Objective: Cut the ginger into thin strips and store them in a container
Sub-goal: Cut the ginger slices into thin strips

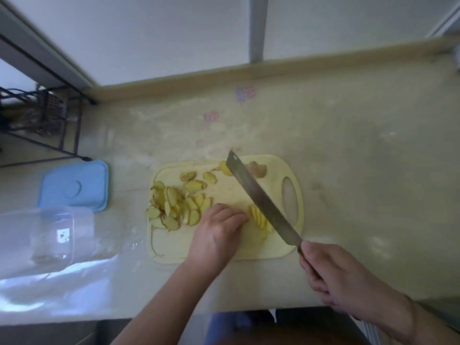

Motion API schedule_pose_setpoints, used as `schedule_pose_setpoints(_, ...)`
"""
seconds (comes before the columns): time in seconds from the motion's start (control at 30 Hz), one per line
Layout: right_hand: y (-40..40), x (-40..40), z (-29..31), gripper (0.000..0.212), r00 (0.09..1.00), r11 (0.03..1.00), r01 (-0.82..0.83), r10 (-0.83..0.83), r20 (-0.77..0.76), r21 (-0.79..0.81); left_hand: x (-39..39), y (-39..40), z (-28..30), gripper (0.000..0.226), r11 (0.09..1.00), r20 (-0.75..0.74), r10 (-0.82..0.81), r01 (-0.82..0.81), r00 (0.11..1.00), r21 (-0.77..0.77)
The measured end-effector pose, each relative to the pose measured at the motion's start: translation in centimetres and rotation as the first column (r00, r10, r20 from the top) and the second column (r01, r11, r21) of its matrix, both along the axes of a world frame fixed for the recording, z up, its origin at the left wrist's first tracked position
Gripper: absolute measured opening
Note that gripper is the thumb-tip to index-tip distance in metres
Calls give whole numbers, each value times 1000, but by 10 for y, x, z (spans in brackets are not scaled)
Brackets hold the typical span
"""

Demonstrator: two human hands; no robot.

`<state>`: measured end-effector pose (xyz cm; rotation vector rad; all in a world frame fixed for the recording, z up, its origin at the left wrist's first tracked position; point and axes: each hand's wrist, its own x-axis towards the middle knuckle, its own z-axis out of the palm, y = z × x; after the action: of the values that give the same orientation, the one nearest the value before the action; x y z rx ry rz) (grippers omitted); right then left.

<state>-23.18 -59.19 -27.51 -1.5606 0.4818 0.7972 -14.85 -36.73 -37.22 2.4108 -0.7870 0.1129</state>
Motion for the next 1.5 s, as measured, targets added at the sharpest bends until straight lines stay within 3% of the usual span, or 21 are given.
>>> schedule_pose_setpoints(0.07,-1,-6,2,60,967,956,-194,225,123,-219,-8,16,13,28,999,-42,53,-54,998,-5)
schedule_pose_setpoints(0.13,-1,-13,1,63,892,854,-327,420,166,-403,-19,32,24,32,975,-127,210,-217,969,-46)
schedule_pose_setpoints(0.23,-2,-18,-6,88,751,670,-437,639,166,-600,-34,39,35,29,833,-315,507,-550,802,-62)
schedule_pose_setpoints(0.3,-5,-17,-14,119,686,572,-470,716,129,-672,-36,33,41,26,725,-430,600,-686,675,-65)
schedule_pose_setpoints(0.33,-6,-16,-20,124,676,559,-477,726,123,-678,-33,30,43,28,669,-498,610,-738,616,-93)
schedule_pose_setpoints(0.4,-5,-14,-26,115,662,575,-468,731,165,-671,-25,28,45,36,572,-620,587,-809,521,-138)
schedule_pose_setpoints(0.43,-5,-12,-27,109,657,589,-457,729,194,-666,-21,29,45,37,569,-636,580,-812,509,-131)
schedule_pose_setpoints(0.53,-3,-9,-27,95,666,647,-409,694,274,-643,-12,31,44,44,670,-560,590,-740,582,-63)
schedule_pose_setpoints(0.63,-5,-6,-29,93,661,665,-369,679,319,-650,-7,34,43,56,804,-416,511,-589,752,-76)
schedule_pose_setpoints(0.8,-8,-5,-23,76,655,659,-425,697,292,-620,2,48,34,28,898,-120,438,-439,891,20)
schedule_pose_setpoints(0.87,-11,-7,-25,71,662,670,-416,687,300,-615,4,49,32,38,898,-78,440,-438,895,46)
schedule_pose_setpoints(0.97,-13,-9,-27,90,649,656,-407,697,304,-636,-12,45,29,55,834,-155,548,-550,822,33)
schedule_pose_setpoints(1.07,-13,-10,-26,98,620,595,-355,727,295,-721,-52,34,36,38,679,-276,669,-718,690,-151)
schedule_pose_setpoints(1.13,-13,-7,-27,108,548,496,-361,798,250,-790,-77,31,50,40,556,-288,710,-762,643,-332)
schedule_pose_setpoints(1.17,-13,-5,-26,118,509,441,-379,833,214,-814,-85,30,58,39,555,-227,716,-735,661,-389)
schedule_pose_setpoints(1.23,-15,0,-23,136,441,326,-423,889,123,-845,-91,22,74,27,698,-112,598,-585,793,-413)
schedule_pose_setpoints(1.27,-15,0,-22,135,400,279,-444,912,91,-852,-87,13,80,20,810,-101,469,-473,878,-347)
schedule_pose_setpoints(1.33,-11,1,-16,109,325,209,-461,944,55,-863,-70,-6,81,15,970,-127,231,-239,965,-47)
schedule_pose_setpoints(1.4,-7,0,-9,96,292,170,-450,956,35,-877,-54,-24,68,24,971,-158,149,-115,976,209)
schedule_pose_setpoints(1.5,-7,1,-7,70,295,133,-471,956,-14,-872,-37,-37,56,32,955,-253,192,-121,948,271)
